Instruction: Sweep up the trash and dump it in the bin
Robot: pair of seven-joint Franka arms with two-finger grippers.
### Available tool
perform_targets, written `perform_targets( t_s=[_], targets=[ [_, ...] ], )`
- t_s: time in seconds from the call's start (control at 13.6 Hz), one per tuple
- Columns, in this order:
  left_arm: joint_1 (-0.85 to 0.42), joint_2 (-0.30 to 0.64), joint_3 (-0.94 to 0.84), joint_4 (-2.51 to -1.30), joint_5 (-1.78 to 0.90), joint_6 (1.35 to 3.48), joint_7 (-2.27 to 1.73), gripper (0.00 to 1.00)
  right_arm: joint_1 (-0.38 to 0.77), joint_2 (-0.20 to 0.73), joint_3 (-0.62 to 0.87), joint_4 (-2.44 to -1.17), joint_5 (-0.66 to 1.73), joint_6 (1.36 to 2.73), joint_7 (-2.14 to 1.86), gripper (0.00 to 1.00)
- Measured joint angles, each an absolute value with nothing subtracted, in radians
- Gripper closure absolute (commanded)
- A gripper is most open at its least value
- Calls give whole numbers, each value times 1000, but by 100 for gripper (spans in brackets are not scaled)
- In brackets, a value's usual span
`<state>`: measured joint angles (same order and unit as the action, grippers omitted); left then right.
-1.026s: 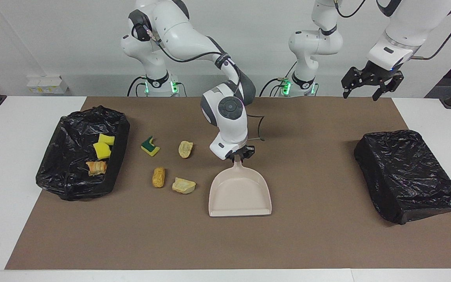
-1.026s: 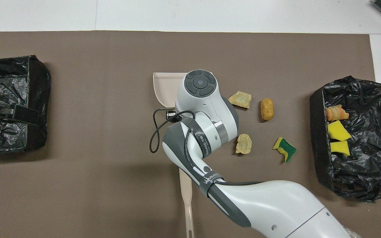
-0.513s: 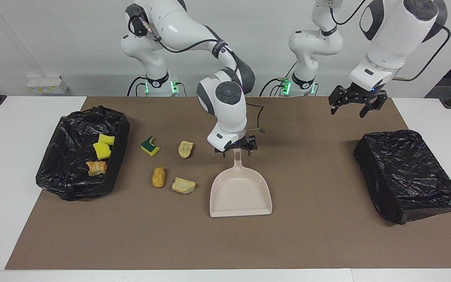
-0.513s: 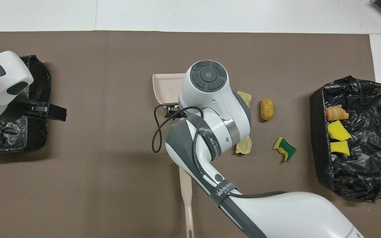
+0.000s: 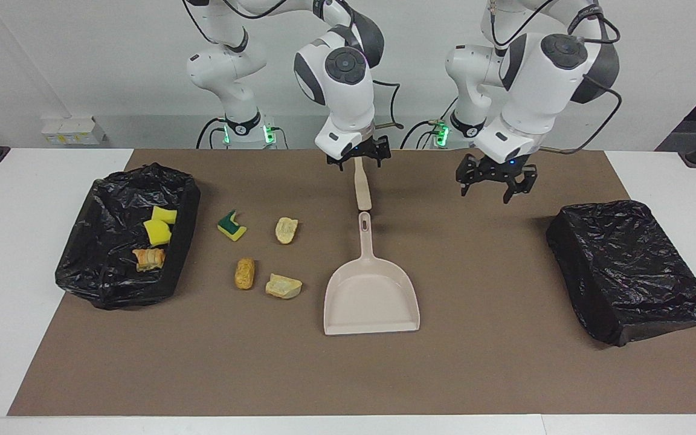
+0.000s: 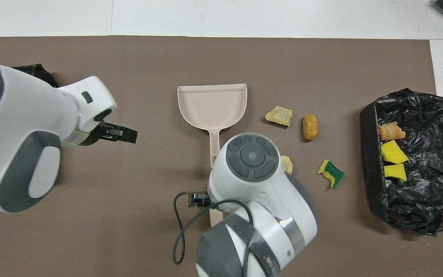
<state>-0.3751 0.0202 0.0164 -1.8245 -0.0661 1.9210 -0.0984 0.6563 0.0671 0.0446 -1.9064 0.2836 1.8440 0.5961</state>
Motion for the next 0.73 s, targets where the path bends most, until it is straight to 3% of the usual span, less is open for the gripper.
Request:
perform_targets(
  t_s=[0.22,0.37,0.51,0.73],
  targets=[
    [-447,106,17,-1805,-87,1985,-211,0,777,-83,47,-2218,332,2022,624,0],
    [-498,173,17,-1770,-87,2026,-291,0,864,-113,47,-2340,332,2139,675,0],
    [-544,224,17,-1754,-87,2073,-353,0,918,-107,48,-2424,333,2228,690,0],
    [-629,280,17,-1752,-87,2129,-455,0,921,-106,44,-2447,333,2242,690,0]
  ],
)
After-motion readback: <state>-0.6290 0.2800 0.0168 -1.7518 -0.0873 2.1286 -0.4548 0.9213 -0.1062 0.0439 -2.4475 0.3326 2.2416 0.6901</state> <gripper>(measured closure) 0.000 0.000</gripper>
